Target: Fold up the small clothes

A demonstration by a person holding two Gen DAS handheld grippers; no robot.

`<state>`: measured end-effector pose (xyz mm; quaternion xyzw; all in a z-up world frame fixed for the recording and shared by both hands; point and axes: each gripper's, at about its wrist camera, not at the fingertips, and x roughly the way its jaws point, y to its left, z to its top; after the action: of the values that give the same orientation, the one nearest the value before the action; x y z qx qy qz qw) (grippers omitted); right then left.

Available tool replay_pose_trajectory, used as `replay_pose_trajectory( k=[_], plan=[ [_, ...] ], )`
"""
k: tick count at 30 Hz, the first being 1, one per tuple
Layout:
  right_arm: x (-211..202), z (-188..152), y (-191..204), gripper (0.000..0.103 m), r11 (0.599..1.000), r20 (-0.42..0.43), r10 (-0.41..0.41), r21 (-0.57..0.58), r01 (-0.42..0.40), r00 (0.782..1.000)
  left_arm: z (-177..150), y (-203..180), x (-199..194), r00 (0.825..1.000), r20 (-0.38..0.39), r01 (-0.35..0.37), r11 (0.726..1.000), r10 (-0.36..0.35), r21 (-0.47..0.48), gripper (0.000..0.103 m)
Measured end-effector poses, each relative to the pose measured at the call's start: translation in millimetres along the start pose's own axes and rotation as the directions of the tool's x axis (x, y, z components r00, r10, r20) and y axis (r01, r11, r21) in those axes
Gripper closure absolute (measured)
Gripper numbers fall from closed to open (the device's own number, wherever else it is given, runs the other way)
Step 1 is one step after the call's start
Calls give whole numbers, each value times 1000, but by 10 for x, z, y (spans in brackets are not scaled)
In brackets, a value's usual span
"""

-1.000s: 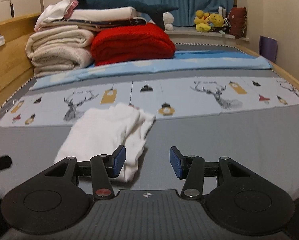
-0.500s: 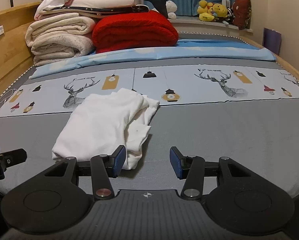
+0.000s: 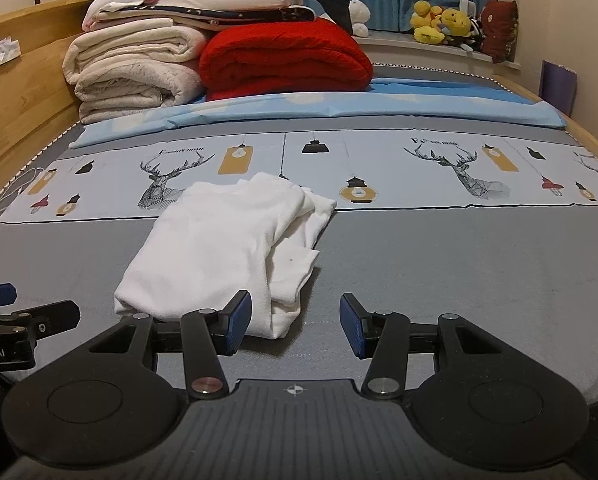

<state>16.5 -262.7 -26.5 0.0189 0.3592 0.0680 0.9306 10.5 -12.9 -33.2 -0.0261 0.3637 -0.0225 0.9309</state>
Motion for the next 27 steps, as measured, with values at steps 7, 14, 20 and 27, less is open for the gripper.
replay_pose_trajectory(
  k=[7,14,20,27],
  plan=[
    [3,4,7,52,1000,-4,1,-2,-1,1000,-3,-3,11,1000,-3,2,1000,-2,-3,0],
    [19,4,18,52,1000,-9,1,-7,-1,1000,-9,-2,24,1000,-5,5,1000,-5,-3,0],
    [30,-4,21,52,1000,-12,6,-7,-6,1000,-8,-4,22,1000,-4,7,1000,-7,-2,0],
    [33,-6,25,52,1000,-12,9,-7,-9,1000,-14,-10,25,1000,-3,9,1000,-9,3,0]
  ],
)
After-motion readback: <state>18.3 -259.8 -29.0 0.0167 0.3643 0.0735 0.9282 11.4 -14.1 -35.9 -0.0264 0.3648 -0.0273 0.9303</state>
